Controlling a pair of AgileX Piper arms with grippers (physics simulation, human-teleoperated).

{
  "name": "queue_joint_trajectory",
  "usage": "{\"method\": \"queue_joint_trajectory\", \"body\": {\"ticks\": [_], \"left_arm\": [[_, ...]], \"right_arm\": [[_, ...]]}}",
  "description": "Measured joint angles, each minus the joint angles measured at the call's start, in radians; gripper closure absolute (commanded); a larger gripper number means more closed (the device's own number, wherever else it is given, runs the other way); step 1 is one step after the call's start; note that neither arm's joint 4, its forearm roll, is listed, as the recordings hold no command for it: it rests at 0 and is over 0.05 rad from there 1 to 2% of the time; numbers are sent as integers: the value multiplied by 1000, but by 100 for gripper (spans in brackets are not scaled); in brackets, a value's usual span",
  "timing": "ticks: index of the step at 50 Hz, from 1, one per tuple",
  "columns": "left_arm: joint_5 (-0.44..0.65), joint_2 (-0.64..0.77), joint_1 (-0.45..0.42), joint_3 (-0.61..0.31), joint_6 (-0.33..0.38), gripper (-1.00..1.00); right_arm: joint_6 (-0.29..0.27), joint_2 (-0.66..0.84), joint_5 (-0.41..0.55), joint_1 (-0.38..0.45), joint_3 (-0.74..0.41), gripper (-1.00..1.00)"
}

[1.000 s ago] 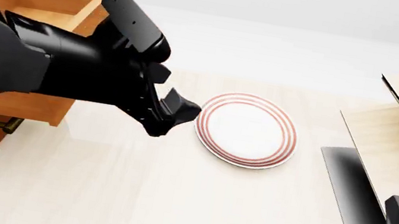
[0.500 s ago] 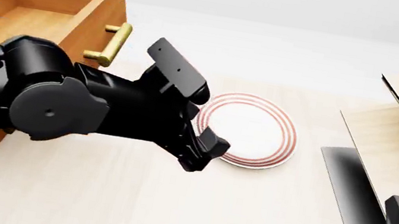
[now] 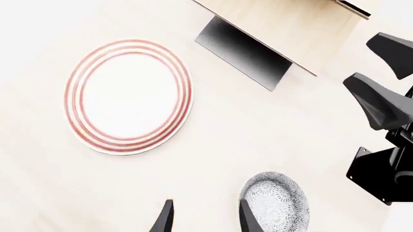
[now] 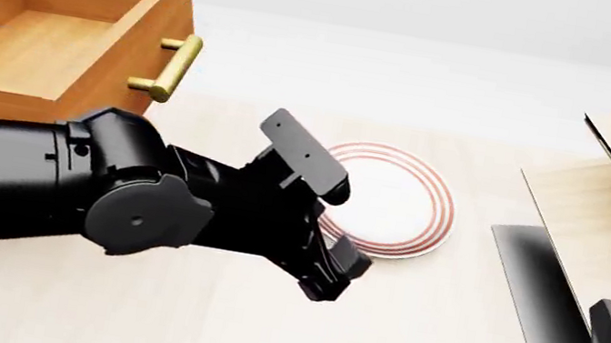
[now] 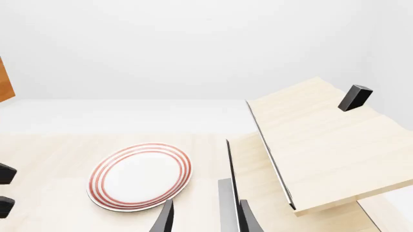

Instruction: Open the top drawer of the cabinet and put the bowl in it.

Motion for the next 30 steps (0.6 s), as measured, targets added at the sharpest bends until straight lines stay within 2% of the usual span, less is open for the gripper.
{"method": "queue_joint_trajectory", "body": {"ticks": [30], "left_arm": [[-63,117,-56,-2,-49,-100]], "right_arm": [[0,0,0,0,0,-100]]}}
